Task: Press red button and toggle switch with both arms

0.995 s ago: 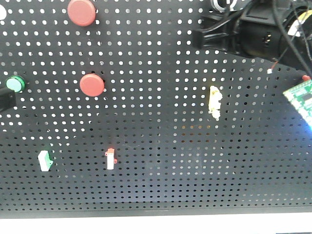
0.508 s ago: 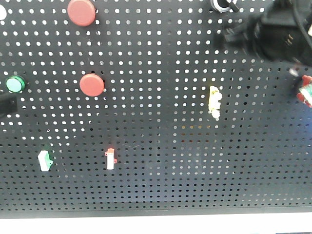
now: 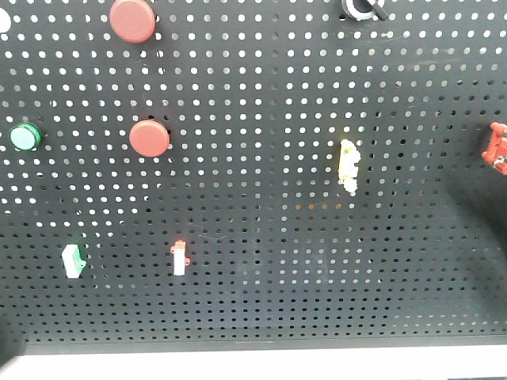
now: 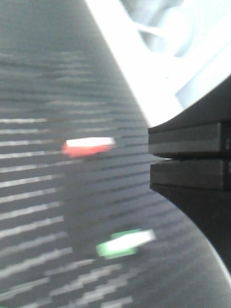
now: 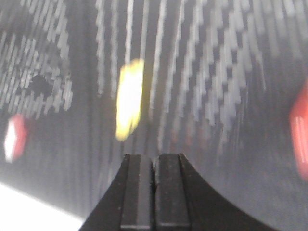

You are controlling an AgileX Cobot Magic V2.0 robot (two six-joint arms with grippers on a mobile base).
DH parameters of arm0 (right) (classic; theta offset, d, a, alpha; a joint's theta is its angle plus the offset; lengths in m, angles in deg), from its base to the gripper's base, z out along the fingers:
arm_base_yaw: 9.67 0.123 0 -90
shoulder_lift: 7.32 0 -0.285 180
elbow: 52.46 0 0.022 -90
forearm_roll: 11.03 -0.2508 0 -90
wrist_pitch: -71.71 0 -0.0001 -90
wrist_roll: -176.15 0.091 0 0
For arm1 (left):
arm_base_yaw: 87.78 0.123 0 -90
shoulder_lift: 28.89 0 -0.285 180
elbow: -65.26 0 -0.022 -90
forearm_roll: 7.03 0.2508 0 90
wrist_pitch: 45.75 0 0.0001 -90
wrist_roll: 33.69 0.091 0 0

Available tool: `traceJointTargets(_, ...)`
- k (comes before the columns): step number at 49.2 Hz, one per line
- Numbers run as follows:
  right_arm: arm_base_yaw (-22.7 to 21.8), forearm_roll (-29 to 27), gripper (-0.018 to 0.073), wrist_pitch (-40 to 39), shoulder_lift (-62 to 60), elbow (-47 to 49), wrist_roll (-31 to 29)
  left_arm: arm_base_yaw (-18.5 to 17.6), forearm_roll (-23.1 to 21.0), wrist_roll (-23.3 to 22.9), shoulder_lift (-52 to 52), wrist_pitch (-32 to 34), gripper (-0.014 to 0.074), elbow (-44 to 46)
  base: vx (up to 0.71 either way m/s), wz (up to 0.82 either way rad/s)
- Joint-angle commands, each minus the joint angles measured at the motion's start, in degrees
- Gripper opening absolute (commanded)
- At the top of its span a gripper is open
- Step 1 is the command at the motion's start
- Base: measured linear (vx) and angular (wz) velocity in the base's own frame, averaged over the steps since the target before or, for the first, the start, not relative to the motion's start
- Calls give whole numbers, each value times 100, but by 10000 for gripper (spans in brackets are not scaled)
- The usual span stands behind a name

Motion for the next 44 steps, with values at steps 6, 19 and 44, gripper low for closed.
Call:
traceJointTargets(6,-38,248,-3,-506,-1706,-1618,-51,-8,-76,-285,-1124,465,1,-745,0,0)
traceJointTargets(19,-38,271,-3,-500,-2954,-2637,56,-8,-74,-285,-1698,406,1,-1321,0,0)
traceJointTargets(44,-38,255,-3,-261,-2997,-2723,56,-8,-74,-285,-1698,139,1,-1386,0,0)
